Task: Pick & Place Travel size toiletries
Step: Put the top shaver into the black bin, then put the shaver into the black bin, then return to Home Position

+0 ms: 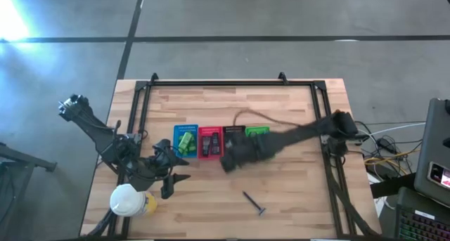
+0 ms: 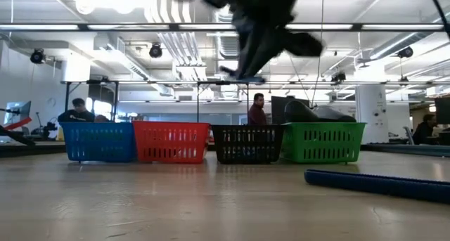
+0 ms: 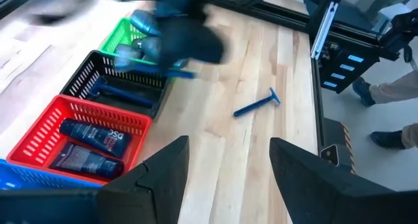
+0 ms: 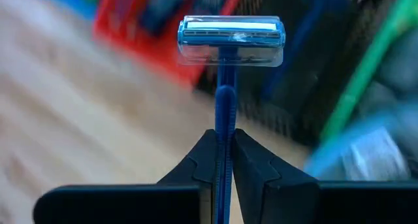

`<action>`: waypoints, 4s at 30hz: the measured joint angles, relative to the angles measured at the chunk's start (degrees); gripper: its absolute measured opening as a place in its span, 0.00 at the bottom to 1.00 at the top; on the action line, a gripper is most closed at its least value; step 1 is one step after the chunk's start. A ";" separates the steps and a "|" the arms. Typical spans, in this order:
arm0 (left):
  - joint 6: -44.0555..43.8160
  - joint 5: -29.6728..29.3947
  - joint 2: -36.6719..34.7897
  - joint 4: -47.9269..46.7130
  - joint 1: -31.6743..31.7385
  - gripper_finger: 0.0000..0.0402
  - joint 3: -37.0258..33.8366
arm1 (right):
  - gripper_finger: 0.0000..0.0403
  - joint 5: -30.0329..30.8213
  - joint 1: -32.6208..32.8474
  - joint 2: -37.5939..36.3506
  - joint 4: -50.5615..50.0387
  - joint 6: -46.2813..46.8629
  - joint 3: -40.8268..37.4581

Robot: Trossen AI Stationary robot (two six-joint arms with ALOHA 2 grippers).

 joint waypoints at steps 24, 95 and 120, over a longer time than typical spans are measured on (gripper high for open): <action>1.23 0.28 0.00 0.01 -0.09 0.54 0.00 | 0.42 -1.36 -9.49 3.85 -0.85 -2.92 -0.17; 2.62 0.30 0.02 0.15 -0.09 0.54 0.00 | 0.06 -0.39 -2.80 -0.30 4.01 0.38 -0.13; 2.43 1.81 0.02 0.45 -0.07 0.54 0.00 | 0.27 -0.14 -11.39 5.67 0.50 5.17 -2.87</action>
